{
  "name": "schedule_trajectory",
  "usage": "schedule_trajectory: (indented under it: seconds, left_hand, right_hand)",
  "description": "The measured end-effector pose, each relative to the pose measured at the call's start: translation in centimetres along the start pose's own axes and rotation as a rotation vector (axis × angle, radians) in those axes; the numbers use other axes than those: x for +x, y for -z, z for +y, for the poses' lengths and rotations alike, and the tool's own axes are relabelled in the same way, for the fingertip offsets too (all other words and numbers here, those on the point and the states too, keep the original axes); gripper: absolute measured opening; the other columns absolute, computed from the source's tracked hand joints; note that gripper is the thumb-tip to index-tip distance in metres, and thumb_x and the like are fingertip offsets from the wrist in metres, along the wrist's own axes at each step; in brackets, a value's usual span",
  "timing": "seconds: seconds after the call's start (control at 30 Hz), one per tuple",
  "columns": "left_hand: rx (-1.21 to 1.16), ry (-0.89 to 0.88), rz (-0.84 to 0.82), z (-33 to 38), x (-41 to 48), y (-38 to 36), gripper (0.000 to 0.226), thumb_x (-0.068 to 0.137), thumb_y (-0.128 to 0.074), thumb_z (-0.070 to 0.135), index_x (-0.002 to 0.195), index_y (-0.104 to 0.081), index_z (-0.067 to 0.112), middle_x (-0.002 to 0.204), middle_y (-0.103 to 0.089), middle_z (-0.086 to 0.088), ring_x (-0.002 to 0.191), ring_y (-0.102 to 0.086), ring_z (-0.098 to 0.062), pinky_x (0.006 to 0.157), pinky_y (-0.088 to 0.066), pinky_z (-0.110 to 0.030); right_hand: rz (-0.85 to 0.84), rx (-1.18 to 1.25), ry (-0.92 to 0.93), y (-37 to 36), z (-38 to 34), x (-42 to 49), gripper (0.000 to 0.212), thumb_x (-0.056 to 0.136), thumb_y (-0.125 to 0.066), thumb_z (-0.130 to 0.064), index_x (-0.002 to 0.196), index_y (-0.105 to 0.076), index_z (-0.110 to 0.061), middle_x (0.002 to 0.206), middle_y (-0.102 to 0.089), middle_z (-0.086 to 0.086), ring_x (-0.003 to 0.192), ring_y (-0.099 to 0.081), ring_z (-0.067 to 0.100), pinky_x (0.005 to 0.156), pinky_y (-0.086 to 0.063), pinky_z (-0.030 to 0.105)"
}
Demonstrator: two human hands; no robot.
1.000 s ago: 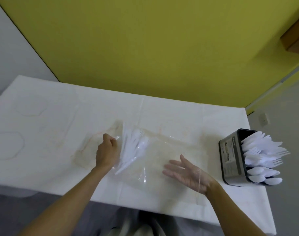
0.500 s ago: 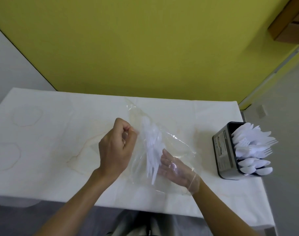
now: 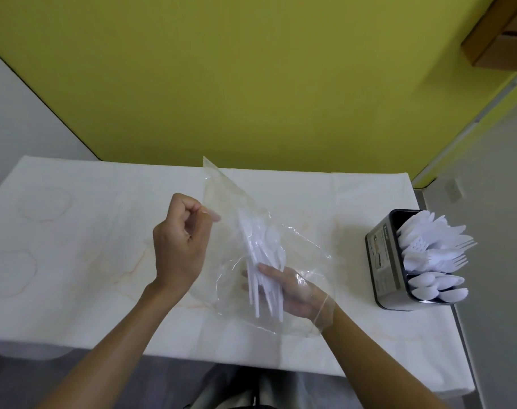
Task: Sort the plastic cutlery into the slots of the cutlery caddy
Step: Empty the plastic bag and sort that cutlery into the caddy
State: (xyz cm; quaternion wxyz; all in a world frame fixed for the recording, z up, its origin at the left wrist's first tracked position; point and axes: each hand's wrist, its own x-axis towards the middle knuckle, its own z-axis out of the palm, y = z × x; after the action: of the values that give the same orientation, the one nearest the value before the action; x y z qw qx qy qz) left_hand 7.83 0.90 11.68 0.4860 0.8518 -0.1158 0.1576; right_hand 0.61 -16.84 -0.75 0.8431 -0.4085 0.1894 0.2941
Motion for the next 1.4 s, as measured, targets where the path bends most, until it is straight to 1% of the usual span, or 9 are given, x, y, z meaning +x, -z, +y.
schedule_trajectory:
  seconds: [0.17,0.27,0.47,0.57,0.87,1.1,1.23,1.33,1.4]
  left_hand:
    - [0.217,0.127,0.014,-3.7,-0.2,-0.3,0.005,0.094,-0.050,0.020,0.098,-0.051,0.017,0.103,-0.067,0.002,0.096,-0.055,-0.024,0.077,-0.045,-0.036]
    - [0.544,0.232,-0.014,-6.2,-1.8,-1.5,0.048,0.093,-0.053,0.020,0.137,-0.039,0.006,0.146,-0.039,-0.013,0.133,-0.030,-0.034,0.105,-0.031,-0.048]
    - [0.603,0.272,-0.799,-8.2,-7.8,-6.3,0.057,0.102,-0.016,0.045,0.152,0.009,0.032,0.157,0.029,0.004,0.144,0.028,-0.024,0.117,0.009,-0.054]
    - [0.579,0.405,-0.963,-9.5,-9.3,-7.7,0.061,0.097,-0.010,0.058,0.147,0.021,0.042,0.153,0.037,0.008,0.139,0.039,-0.023,0.113,0.016,-0.060]
    - [0.757,0.604,-0.709,-16.8,-6.4,-5.5,0.083,0.083,-0.011,0.078,0.145,0.027,0.036,0.154,0.035,0.003,0.142,0.031,-0.031,0.111,0.009,-0.064]
    - [0.935,0.721,-0.490,-24.2,-1.2,3.2,0.082,0.090,-0.027,0.066,0.152,0.009,0.027,0.160,0.020,-0.006,0.145,0.020,-0.036,0.112,0.003,-0.067]
    - [0.851,0.542,-0.358,-22.1,-0.2,0.9,0.061,0.100,-0.037,0.022,0.154,-0.010,0.015,0.162,0.008,-0.011,0.146,0.012,-0.041,0.114,-0.003,-0.066]
    - [0.725,0.253,-0.469,-18.5,-1.8,-2.7,0.057,0.101,-0.037,0.030,0.153,-0.014,0.028,0.163,0.001,-0.005,0.148,0.009,-0.034,0.115,-0.001,-0.060]
    - [0.744,0.080,-0.597,-17.7,-3.8,-4.4,0.055,0.101,-0.032,0.041,0.151,-0.012,0.035,0.163,0.003,0.000,0.149,0.011,-0.027,0.116,0.004,-0.055]
  right_hand:
    - [0.035,0.039,-0.021,0.9,0.4,0.2,0.023,0.090,-0.067,-0.011,0.110,-0.061,0.000,0.086,-0.066,0.010,0.072,-0.064,0.021,0.072,-0.056,0.035]
    - [0.081,0.006,-0.065,1.5,0.3,0.4,0.028,0.089,-0.068,-0.010,0.111,-0.057,0.006,0.084,-0.063,0.012,0.070,-0.063,0.025,0.064,-0.055,0.037]
    - [0.314,-0.396,-0.147,2.0,-0.3,0.3,0.035,0.090,-0.067,-0.009,0.119,-0.055,0.006,0.081,-0.070,0.011,0.057,-0.064,0.018,0.048,-0.051,0.028]
    - [0.277,-0.461,-0.232,2.5,-1.6,-1.6,0.025,0.090,-0.066,-0.008,0.110,-0.058,0.005,0.080,-0.068,0.012,0.058,-0.062,0.020,0.048,-0.052,0.029]
    - [0.336,-0.560,-0.155,5.2,-1.9,-6.6,0.030,0.090,-0.066,-0.012,0.116,-0.054,-0.002,0.098,-0.069,0.017,0.076,-0.066,0.022,0.071,-0.057,0.032]
    - [0.548,-0.418,0.042,3.2,-0.1,-0.5,0.043,0.085,-0.066,0.004,0.127,-0.055,0.002,0.096,-0.065,0.018,0.082,-0.064,0.025,0.064,-0.056,0.029]
    - [0.688,-0.538,0.036,1.4,1.0,2.0,0.051,0.076,-0.068,-0.007,0.124,-0.051,-0.010,0.109,-0.061,0.009,0.094,-0.061,0.023,0.071,-0.057,0.034]
    - [0.860,-0.630,0.019,0.6,1.5,3.1,0.037,0.078,-0.071,-0.011,0.106,-0.047,-0.009,0.097,-0.053,0.004,0.081,-0.054,0.017,0.061,-0.049,0.026]
    - [0.909,-0.711,0.038,0.4,1.7,3.4,0.048,0.069,-0.077,-0.020,0.107,-0.049,-0.009,0.104,-0.056,0.007,0.092,-0.059,0.024,0.072,-0.056,0.038]
